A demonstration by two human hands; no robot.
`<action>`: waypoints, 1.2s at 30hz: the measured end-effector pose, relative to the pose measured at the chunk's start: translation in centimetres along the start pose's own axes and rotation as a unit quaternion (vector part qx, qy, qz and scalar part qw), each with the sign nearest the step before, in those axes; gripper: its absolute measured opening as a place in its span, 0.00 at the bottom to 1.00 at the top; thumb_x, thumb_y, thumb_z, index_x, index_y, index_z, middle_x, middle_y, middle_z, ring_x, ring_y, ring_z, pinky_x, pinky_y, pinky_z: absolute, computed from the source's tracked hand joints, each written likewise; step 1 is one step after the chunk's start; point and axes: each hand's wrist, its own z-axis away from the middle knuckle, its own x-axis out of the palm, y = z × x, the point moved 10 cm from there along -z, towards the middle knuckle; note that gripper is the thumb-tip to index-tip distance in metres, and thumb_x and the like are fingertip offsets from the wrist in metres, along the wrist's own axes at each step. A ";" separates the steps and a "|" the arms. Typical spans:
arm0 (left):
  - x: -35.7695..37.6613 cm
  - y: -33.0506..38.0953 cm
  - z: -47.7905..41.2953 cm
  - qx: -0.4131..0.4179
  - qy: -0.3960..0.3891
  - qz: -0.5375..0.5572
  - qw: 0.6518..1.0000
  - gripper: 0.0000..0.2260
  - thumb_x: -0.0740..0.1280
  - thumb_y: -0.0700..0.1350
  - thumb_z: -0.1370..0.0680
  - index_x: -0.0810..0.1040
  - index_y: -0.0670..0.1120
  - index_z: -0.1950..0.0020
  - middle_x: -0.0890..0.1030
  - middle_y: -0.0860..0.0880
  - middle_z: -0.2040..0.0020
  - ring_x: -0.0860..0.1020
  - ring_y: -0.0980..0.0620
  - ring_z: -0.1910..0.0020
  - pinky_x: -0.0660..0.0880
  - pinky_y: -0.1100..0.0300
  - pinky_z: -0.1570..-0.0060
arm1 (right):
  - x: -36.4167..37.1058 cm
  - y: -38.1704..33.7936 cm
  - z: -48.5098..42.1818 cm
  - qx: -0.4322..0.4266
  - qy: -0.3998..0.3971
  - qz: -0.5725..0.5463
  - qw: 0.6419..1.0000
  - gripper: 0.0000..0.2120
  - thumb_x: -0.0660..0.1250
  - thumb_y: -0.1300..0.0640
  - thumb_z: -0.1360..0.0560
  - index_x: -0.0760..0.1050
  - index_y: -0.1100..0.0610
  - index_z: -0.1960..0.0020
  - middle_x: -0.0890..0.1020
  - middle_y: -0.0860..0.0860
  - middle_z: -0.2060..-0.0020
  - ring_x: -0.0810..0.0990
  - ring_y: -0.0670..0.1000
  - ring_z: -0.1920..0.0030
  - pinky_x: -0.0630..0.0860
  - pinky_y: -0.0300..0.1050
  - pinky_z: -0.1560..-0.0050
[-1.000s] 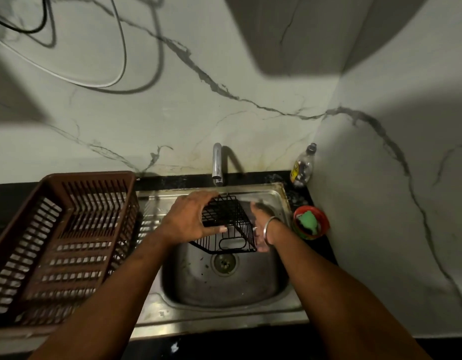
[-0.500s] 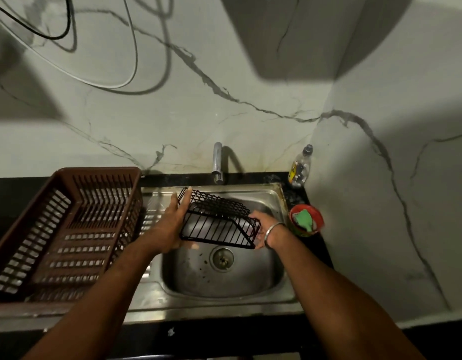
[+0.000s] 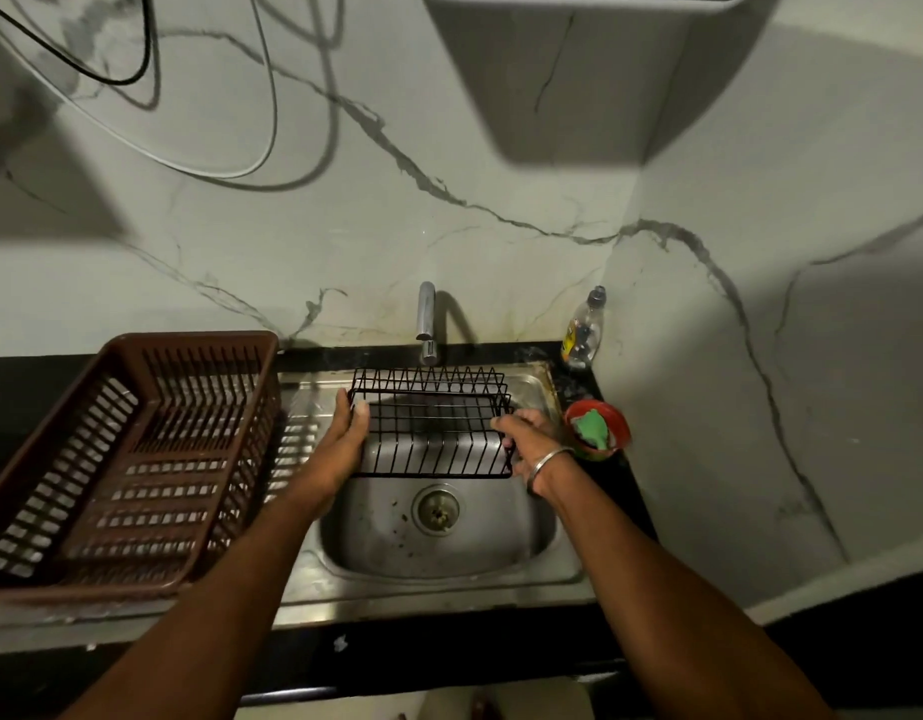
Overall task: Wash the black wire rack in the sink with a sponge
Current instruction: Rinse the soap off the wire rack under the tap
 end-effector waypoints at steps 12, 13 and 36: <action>-2.9 1.5 0.3 0.028 0.027 0.064 0.997 0.30 0.63 0.58 0.14 0.56 0.59 0.13 0.61 0.51 0.14 0.61 0.45 0.17 0.60 0.44 0.19 | 0.4 -2.7 3.9 -0.082 0.113 -0.043 0.989 0.29 0.82 0.33 0.41 0.84 0.50 0.48 0.83 0.49 0.55 0.80 0.54 0.52 0.81 0.57 0.48; -2.8 0.8 0.9 0.019 0.024 0.071 0.997 0.29 0.63 0.56 0.13 0.59 0.57 0.14 0.65 0.51 0.16 0.63 0.45 0.18 0.62 0.47 0.22 | 0.5 -1.4 4.3 -0.071 0.119 -0.043 0.989 0.29 0.81 0.34 0.40 0.84 0.51 0.48 0.82 0.49 0.57 0.79 0.54 0.53 0.79 0.57 0.49; -0.9 0.9 3.6 0.001 0.071 0.124 0.990 0.22 0.64 0.46 0.13 0.68 0.51 0.18 0.80 0.55 0.37 0.79 0.52 0.36 0.74 0.60 0.47 | -0.5 -0.9 5.1 -0.032 0.084 -0.034 0.995 0.35 0.82 0.35 0.43 0.84 0.55 0.44 0.86 0.54 0.50 0.81 0.55 0.50 0.82 0.56 0.50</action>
